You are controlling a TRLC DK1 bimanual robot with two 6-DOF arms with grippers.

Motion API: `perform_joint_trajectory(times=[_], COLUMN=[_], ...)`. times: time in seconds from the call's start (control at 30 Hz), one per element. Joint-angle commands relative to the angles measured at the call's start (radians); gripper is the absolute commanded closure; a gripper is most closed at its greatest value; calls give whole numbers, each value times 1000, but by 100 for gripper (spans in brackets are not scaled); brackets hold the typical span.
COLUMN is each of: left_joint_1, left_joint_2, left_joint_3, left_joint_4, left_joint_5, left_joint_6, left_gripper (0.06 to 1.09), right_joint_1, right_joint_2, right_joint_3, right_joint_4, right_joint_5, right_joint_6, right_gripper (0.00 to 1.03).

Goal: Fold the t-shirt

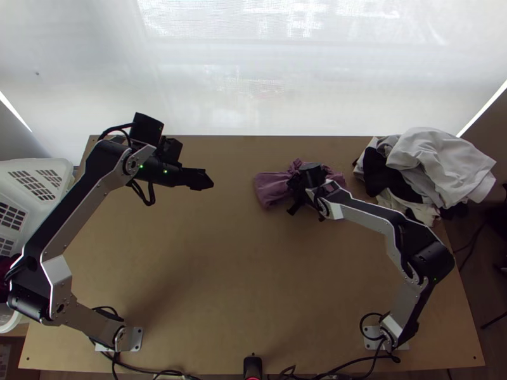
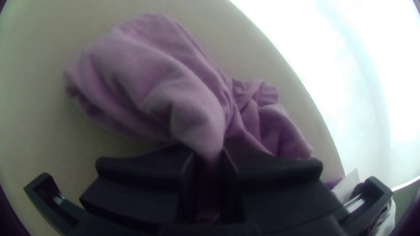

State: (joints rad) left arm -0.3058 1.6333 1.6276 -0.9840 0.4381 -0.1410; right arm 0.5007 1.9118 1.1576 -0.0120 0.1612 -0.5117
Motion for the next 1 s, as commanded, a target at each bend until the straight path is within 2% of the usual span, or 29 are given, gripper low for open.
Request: perform_joint_trajectory(times=[0.0, 0.23, 0.53, 0.7, 0.97], left_joint_1=[7, 20, 57, 74, 86], left_joint_2=[-21, -69, -133, -156, -201], left_joint_3=[-17, -77, -166, -202, -305], left_joint_4=[1, 1, 1, 4, 28], left_joint_5=[1, -1, -1, -1, -1], left_joint_6=[1, 3, 4, 4, 6], left_gripper=[10, 10, 10, 10, 10], right_joint_1=[-7, -88, -343, -607, -1088], right_joint_2=[-172, -399, -625, -675, -622], right_joint_3=[47, 60, 155, 263, 415], right_joint_4=[-34, -123, -221, -290, -309], right_joint_5=[-8, -8, -14, -103, -353], right_joint_6=[56, 81, 75, 101, 113], right_gripper=[100, 100, 100, 100, 100])
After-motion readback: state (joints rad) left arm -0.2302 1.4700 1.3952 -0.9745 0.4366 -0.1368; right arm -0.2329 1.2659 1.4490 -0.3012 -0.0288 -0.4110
